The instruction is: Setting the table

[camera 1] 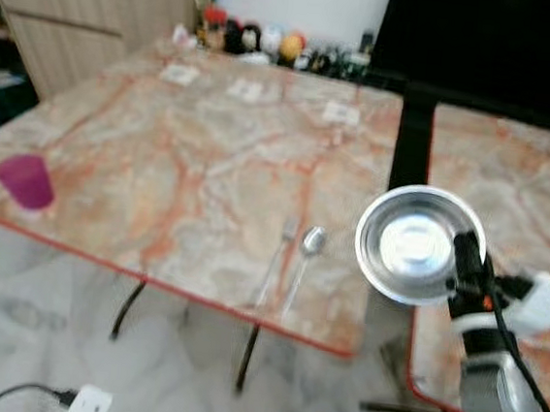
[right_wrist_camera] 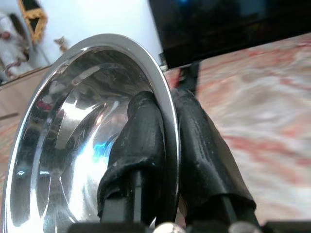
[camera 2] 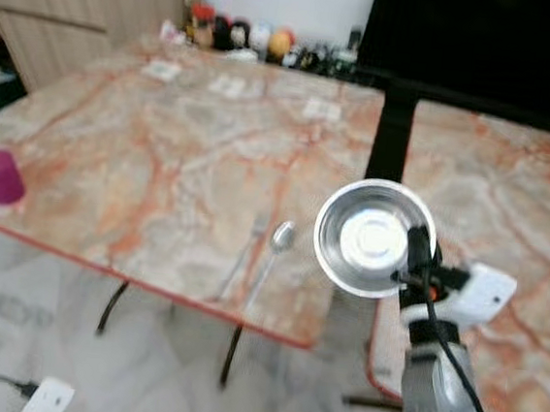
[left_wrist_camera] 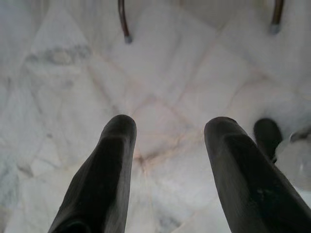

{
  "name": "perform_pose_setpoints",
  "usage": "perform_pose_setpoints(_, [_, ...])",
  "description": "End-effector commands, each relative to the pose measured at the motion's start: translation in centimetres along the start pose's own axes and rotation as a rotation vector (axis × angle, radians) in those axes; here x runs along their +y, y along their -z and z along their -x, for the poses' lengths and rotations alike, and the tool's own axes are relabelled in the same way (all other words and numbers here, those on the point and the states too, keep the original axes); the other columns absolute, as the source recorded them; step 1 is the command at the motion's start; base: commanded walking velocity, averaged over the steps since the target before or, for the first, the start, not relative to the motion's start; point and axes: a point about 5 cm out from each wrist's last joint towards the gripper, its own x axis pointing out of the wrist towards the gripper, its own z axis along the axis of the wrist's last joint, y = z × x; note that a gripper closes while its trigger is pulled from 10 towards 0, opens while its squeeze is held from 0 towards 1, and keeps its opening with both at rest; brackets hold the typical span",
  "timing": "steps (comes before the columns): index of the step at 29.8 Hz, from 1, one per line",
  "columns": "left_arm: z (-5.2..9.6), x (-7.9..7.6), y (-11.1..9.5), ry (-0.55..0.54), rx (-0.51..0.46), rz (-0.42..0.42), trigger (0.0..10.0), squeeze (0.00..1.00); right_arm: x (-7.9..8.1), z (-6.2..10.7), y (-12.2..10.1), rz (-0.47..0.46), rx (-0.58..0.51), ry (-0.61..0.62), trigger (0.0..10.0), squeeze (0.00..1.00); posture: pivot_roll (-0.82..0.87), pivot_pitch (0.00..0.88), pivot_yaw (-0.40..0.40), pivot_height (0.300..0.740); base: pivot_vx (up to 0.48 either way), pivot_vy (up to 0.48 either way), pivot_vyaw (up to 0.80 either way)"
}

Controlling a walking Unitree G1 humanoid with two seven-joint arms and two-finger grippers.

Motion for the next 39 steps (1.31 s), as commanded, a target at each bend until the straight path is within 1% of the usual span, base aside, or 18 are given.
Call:
perform_pose_setpoints(1, [0.1, -0.7, 0.3, 0.015, 0.013, 0.001, 10.0, 0.00, -0.7, 0.1, -0.6, 0.010, -0.032, 0.038, 10.0, 0.00, 0.10, 0.020, 0.005, 0.740, 0.000, -0.382, 0.00])
perform_pose_setpoints(6, [0.0, -0.8, 0.1, 0.021, 0.007, -0.007, 10.0, 0.00, -0.8, 0.1, -0.7, -0.012, -0.061, 0.068, 10.0, 0.00, 0.10, 0.019, 0.010, 0.740, 0.000, -0.382, 0.00])
perform_pose_setpoints(7, [0.0, -0.7, 0.0, 0.024, 0.005, -0.015, 10.0, 0.00, -0.7, 0.2, -0.7, -0.019, -0.067, 0.069, 10.0, 0.00, 0.10, 0.014, 0.026, 0.740, 0.000, -0.386, 0.00])
perform_pose_setpoints(12, [0.0, -0.4, -0.1, 0.023, 0.002, -0.023, 10.0, 0.00, -0.5, 0.3, -0.4, -0.024, -0.068, 0.074, 10.0, 0.00, 0.10, 0.008, 0.028, 0.740, 0.000, -0.386, 0.00])
perform_pose_setpoints(18, [-0.1, -0.2, -0.2, 0.017, 0.000, -0.019, 10.0, 0.00, -0.9, 0.3, -1.2, -0.014, -0.092, 0.095, 10.0, 0.00, 0.10, 0.001, 0.024, 0.740, 0.000, -0.382, 0.00])
perform_pose_setpoints(22, [-0.1, -0.4, -0.2, 0.024, 0.002, -0.019, 10.0, 0.00, -0.7, 0.3, -1.3, -0.027, -0.099, 0.089, 10.0, 0.00, 0.09, 0.000, 0.020, 0.740, 0.000, -0.384, -0.72])
perform_pose_setpoints(27, [0.0, -0.5, 0.0, 0.027, 0.005, -0.017, 10.0, 0.00, -0.5, 0.3, -1.1, -0.030, -0.107, 0.090, 10.0, 0.00, 0.09, 0.000, 0.012, 0.740, 0.000, -0.385, -0.59])
perform_pose_setpoints(31, [0.3, -0.6, 0.7, 0.029, 0.020, -0.015, 10.0, 0.00, -0.2, -0.1, -1.1, -0.046, -0.113, 0.088, 10.0, 0.00, 0.09, 0.000, 0.008, 0.740, 0.000, -0.382, 0.00])
perform_pose_setpoints(35, [0.4, -0.6, 1.1, 0.028, 0.029, -0.015, 10.0, 0.00, -0.4, -0.2, -1.2, -0.052, -0.115, 0.098, 10.0, 0.00, 0.09, 0.000, 0.007, 0.740, 0.000, -0.382, 0.00])
perform_pose_setpoints(39, [0.4, -0.6, 1.2, 0.023, 0.037, -0.001, 10.0, 0.00, -0.6, -0.1, -1.4, -0.049, -0.122, 0.112, 10.0, 0.00, 0.09, 0.000, 0.006, 0.740, 0.000, 0.000, 0.00])
